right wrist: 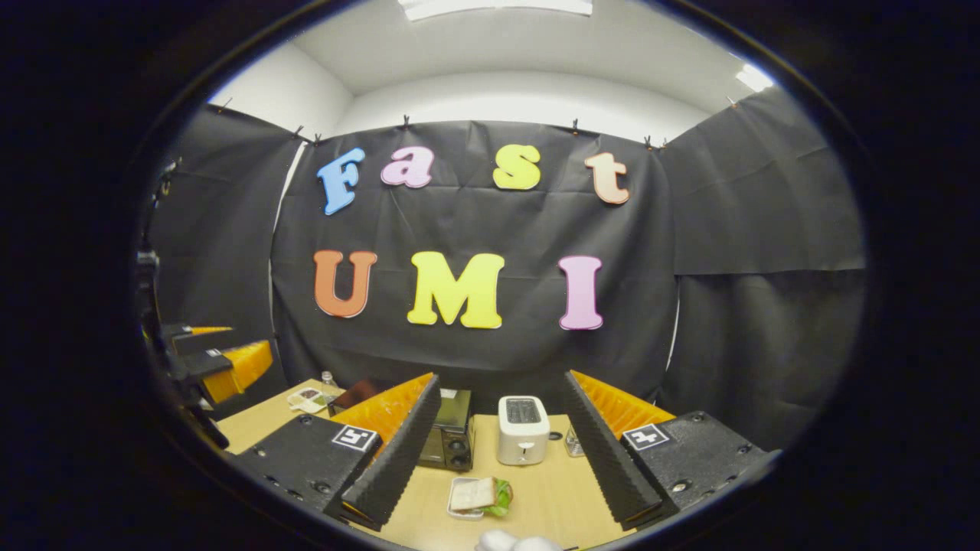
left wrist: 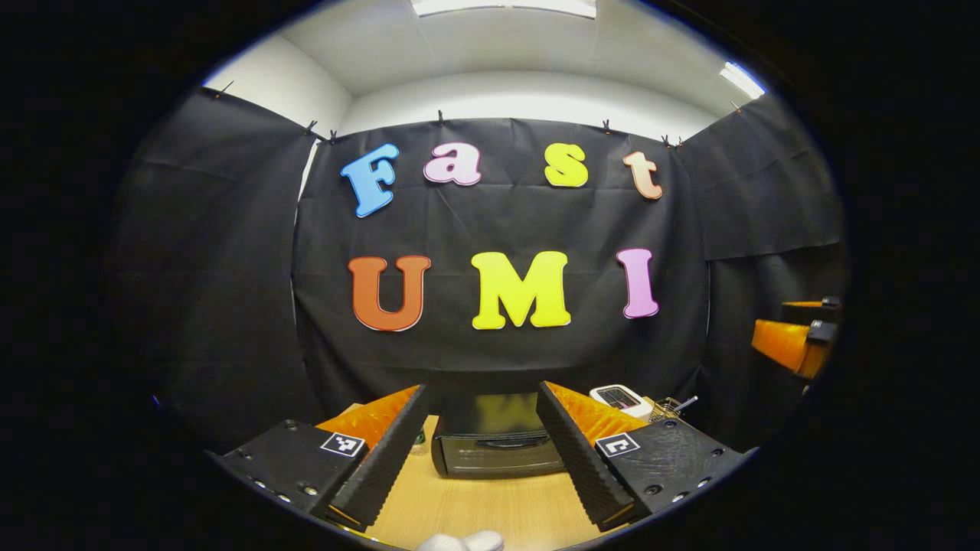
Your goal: Open the electric oven with the left hand, put the food in, and close the electric oven.
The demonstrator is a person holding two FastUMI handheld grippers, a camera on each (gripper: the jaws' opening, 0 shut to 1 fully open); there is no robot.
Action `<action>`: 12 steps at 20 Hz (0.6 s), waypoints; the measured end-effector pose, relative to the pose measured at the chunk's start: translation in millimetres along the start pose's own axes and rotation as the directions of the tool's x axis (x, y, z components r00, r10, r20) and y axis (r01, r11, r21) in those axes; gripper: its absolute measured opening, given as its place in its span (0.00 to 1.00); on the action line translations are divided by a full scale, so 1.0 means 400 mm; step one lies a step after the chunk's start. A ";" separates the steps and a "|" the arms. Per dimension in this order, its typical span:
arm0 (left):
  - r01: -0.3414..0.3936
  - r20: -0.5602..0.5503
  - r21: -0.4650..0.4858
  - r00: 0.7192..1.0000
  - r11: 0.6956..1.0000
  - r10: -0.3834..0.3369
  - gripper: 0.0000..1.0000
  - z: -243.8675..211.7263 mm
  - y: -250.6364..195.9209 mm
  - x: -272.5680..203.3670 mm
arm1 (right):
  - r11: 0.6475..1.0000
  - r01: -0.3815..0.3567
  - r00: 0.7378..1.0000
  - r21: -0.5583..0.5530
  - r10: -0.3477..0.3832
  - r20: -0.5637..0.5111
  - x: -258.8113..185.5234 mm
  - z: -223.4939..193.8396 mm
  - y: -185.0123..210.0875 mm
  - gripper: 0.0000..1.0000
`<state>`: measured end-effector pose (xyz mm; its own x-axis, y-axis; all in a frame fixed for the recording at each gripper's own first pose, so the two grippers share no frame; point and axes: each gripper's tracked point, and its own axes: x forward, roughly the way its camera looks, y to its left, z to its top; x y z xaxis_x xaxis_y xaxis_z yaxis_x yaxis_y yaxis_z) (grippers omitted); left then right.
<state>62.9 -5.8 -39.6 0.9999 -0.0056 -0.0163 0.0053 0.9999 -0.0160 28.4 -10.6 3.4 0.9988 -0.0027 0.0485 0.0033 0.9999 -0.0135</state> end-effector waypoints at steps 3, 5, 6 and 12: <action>0.006 -0.024 0.000 1.000 1.000 -0.006 0.94 -0.085 -0.034 0.096 | 0.999 0.001 1.000 -0.033 -0.001 0.005 0.027 0.007 -0.048 0.92; 0.005 -0.059 0.004 0.998 1.000 -0.004 0.94 -0.165 -0.056 0.167 | 0.998 0.003 1.000 -0.057 -0.003 0.008 0.045 0.009 -0.080 1.00; 0.003 -0.090 0.006 0.996 1.000 -0.002 0.94 -0.205 -0.063 0.200 | 0.998 0.003 1.000 -0.062 -0.002 0.010 0.057 0.009 -0.094 0.93; -0.014 -0.224 0.011 0.974 1.000 0.016 0.94 -0.406 -0.092 0.377 | 0.995 0.018 0.999 -0.100 -0.022 -0.043 0.118 -0.040 -0.175 0.93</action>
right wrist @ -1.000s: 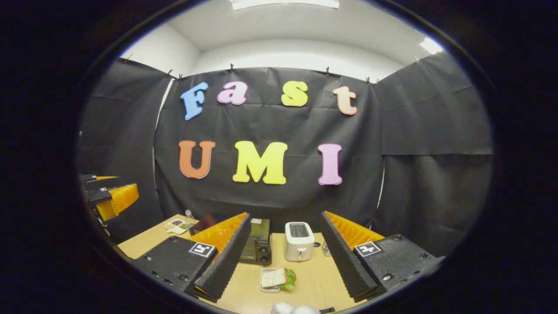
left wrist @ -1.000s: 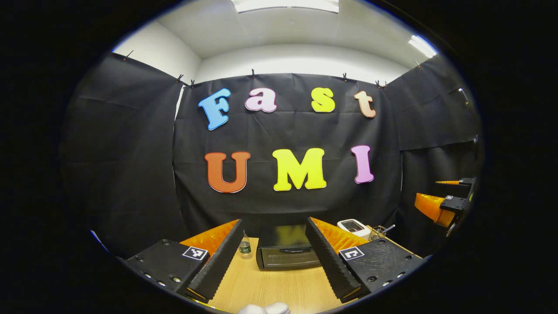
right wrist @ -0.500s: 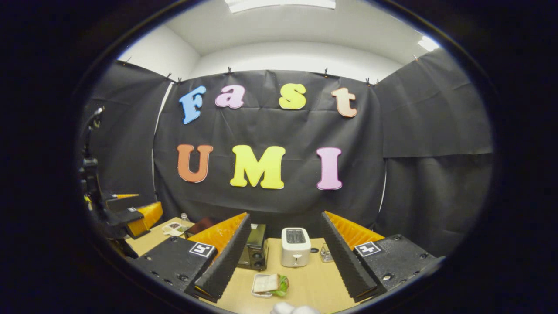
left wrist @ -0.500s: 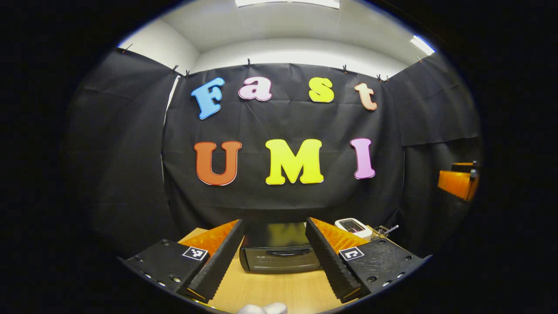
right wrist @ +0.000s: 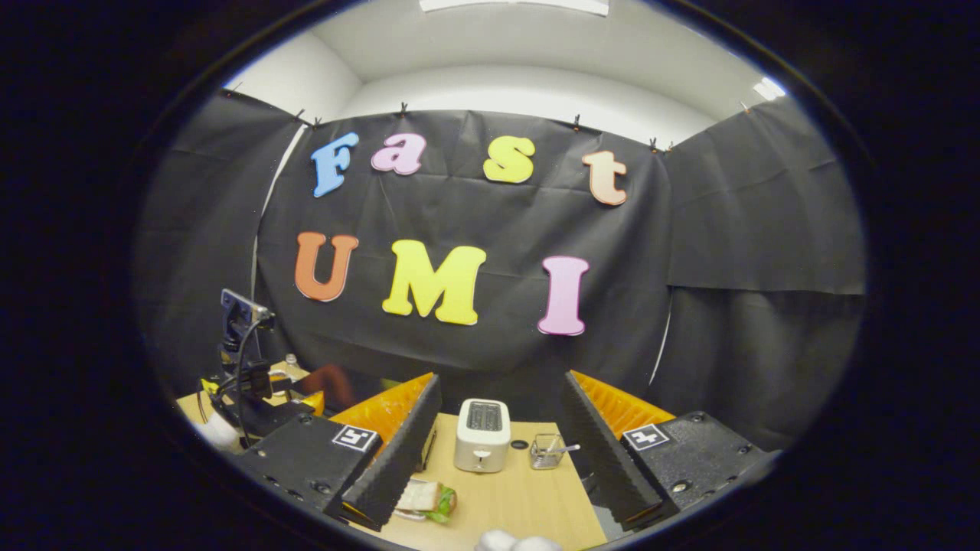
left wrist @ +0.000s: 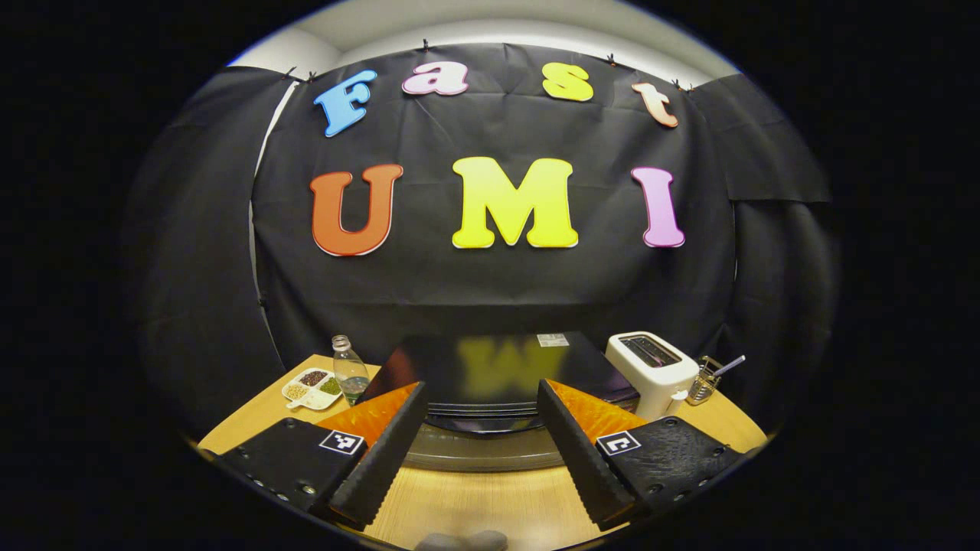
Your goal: Open the electric oven with the left hand, put the food in, and close the electric oven.
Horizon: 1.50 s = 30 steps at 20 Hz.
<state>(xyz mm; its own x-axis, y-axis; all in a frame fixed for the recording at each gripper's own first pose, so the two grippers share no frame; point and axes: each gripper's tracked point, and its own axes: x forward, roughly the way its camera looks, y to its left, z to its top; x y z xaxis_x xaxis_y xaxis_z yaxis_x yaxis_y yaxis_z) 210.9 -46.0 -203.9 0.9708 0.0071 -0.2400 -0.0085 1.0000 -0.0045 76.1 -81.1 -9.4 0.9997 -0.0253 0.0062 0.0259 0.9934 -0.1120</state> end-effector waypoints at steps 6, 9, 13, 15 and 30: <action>-0.020 -0.134 0.012 0.991 1.000 0.021 0.96 -0.123 -0.007 0.122 | 1.000 0.003 0.998 0.017 -0.002 -0.066 0.054 -0.060 -0.027 0.93; -0.008 -0.140 0.005 0.990 1.000 0.009 0.98 -0.127 -0.010 0.138 | 1.000 0.003 0.997 0.027 -0.001 -0.078 0.064 -0.072 -0.032 0.93; -0.018 -0.164 0.004 0.986 1.000 0.018 0.97 -0.138 -0.011 0.114 | 0.999 0.004 0.997 0.045 0.000 -0.083 0.072 -0.083 -0.033 0.93; -0.015 -0.172 0.004 0.985 1.000 0.016 0.97 -0.144 -0.013 0.095 | 0.999 0.002 0.997 0.045 0.002 -0.077 0.070 -0.078 -0.029 1.00; 0.015 -0.284 -0.003 0.959 1.000 -0.015 0.97 -0.324 -0.015 -0.119 | 0.999 -0.023 0.995 0.032 0.026 -0.095 -0.019 -0.112 0.022 0.93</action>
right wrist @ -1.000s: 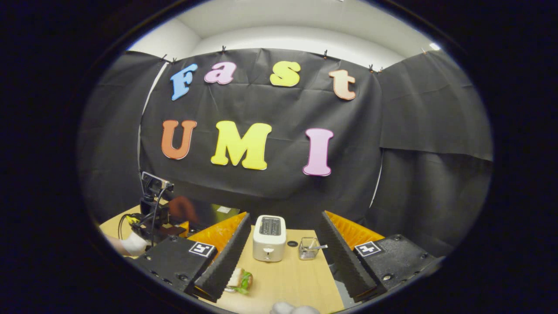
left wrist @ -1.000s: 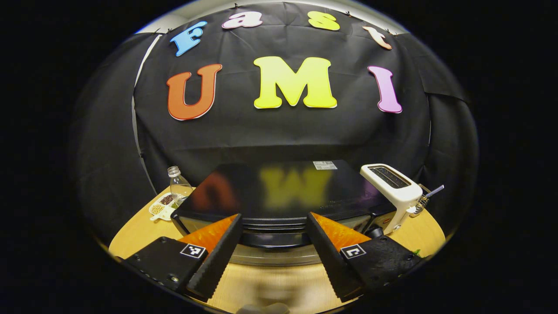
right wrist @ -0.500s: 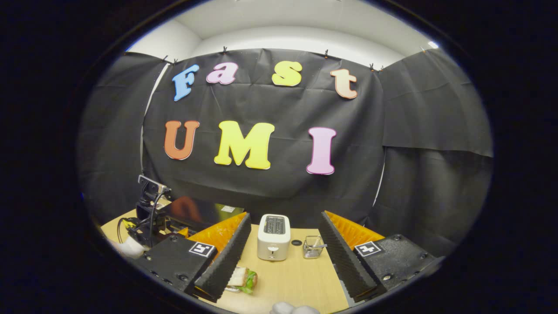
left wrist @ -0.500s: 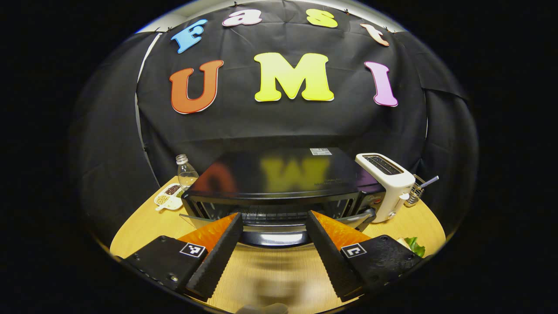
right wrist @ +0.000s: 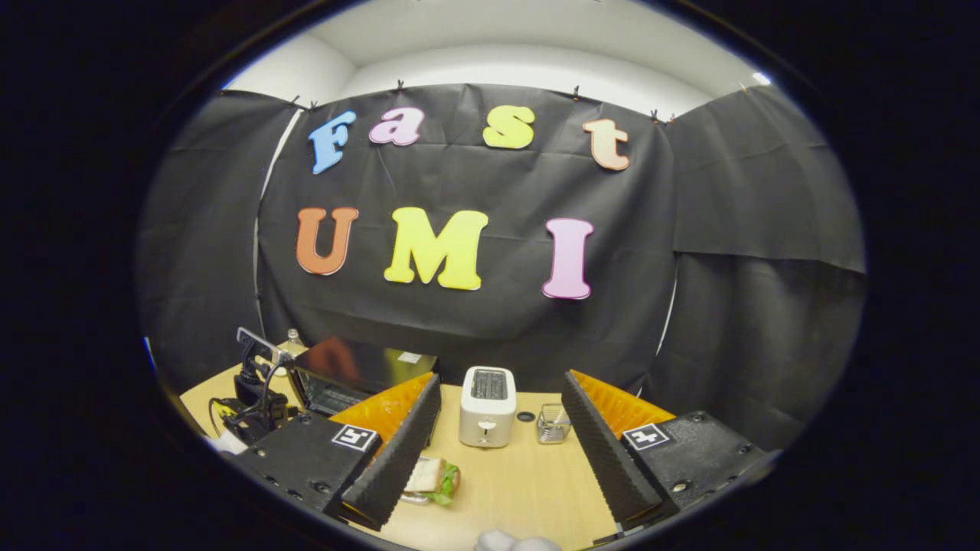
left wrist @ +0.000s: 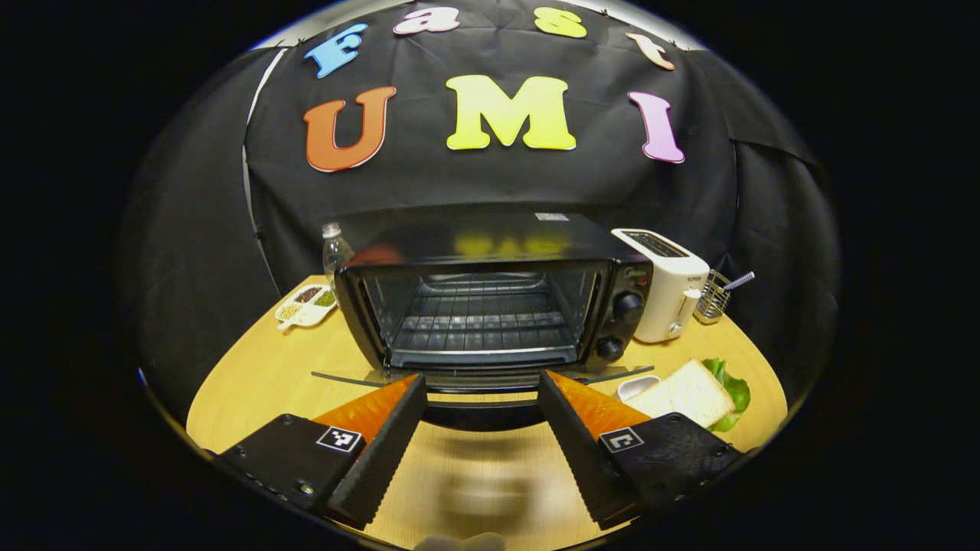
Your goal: Open the electric oven with the left hand, put the food in, and close the electric oven.
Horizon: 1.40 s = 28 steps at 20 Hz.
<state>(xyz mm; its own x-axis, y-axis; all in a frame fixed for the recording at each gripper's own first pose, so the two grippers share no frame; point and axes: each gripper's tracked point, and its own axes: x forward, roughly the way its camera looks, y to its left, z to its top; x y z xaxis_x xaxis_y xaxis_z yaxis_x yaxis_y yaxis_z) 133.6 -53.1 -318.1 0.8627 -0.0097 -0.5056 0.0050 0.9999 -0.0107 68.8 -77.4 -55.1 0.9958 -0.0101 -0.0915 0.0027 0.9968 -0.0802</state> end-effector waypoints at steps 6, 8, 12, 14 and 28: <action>0.012 -0.064 0.003 0.998 1.000 -0.012 0.98 -0.082 -0.002 -0.017 | 1.000 0.004 1.000 -0.009 -0.005 -0.019 -0.025 -0.026 -0.007 0.93; 0.019 -0.106 -0.005 0.994 1.000 -0.019 0.97 -0.113 0.000 -0.022 | 1.000 0.006 1.000 -0.008 -0.006 -0.023 -0.027 -0.032 -0.011 0.93; 0.022 -0.181 -0.021 0.983 1.000 -0.025 0.95 -0.182 0.000 -0.013 | 1.000 0.007 0.999 -0.007 -0.007 -0.036 -0.024 -0.046 -0.017 1.00; 0.020 -0.232 -0.031 0.972 0.999 -0.026 0.95 -0.216 0.007 0.000 | 1.000 0.004 0.999 -0.006 -0.004 -0.045 -0.022 -0.055 -0.020 1.00; -0.031 -0.054 -0.007 0.998 0.999 0.031 0.95 -0.068 0.041 -0.119 | 0.994 -0.066 0.985 0.084 0.078 -0.150 0.082 -0.177 -0.024 0.93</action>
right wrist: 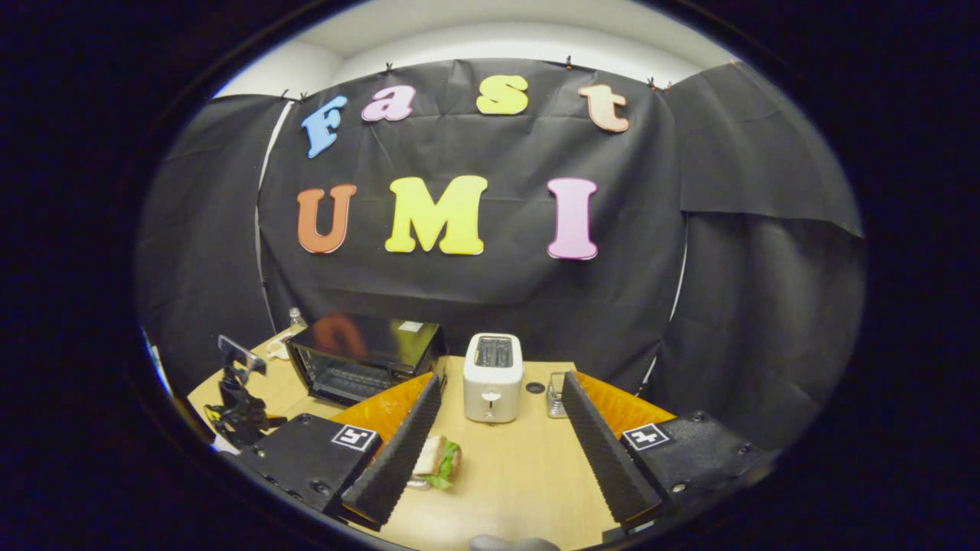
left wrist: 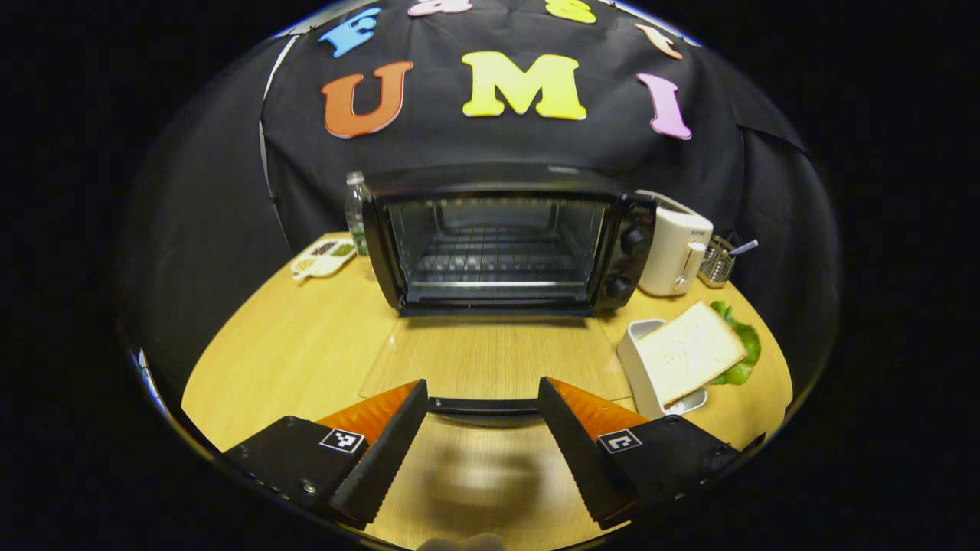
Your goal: Open the electric oven with the left hand, put the food in, and close the electric oven.
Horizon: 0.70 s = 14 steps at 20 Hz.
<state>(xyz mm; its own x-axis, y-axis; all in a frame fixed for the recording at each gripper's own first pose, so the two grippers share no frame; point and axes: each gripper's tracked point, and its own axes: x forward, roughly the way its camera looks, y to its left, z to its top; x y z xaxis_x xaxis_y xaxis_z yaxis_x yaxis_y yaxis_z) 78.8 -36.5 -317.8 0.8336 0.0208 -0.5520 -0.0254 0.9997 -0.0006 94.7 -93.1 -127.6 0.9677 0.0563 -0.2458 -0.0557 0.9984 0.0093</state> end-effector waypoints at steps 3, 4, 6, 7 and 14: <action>0.015 0.132 0.005 0.991 1.000 -0.016 0.95 0.117 0.000 -0.117 | 0.997 -0.041 0.995 0.060 0.047 -0.093 0.055 -0.097 0.012 1.00; 0.015 0.177 0.002 0.984 1.000 -0.015 0.95 0.162 0.003 -0.153 | 0.996 -0.050 0.991 0.076 0.059 -0.121 0.074 -0.135 0.019 1.00; 0.021 0.258 -0.001 0.966 1.000 -0.020 0.95 0.247 0.005 -0.217 | 0.993 -0.075 0.980 0.087 0.089 -0.178 0.110 -0.219 0.037 1.00; 0.024 0.297 0.000 0.955 1.000 -0.023 0.95 0.289 0.005 -0.245 | 0.991 -0.093 0.972 0.098 0.112 -0.206 0.123 -0.257 0.051 0.92; 0.006 0.443 -0.026 0.897 1.000 0.006 0.94 0.455 0.030 -0.388 | 0.947 -0.211 0.885 0.243 0.291 -0.363 0.227 -0.483 0.151 0.99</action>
<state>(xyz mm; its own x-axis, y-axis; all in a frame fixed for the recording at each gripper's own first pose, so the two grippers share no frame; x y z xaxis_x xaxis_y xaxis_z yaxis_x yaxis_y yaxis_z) 49.5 -25.1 -80.2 0.9916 0.0308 -0.1255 -0.0343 0.9991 -0.0259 131.7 -28.6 -336.5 0.7510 0.3382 -0.5672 -0.1971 0.9345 0.2964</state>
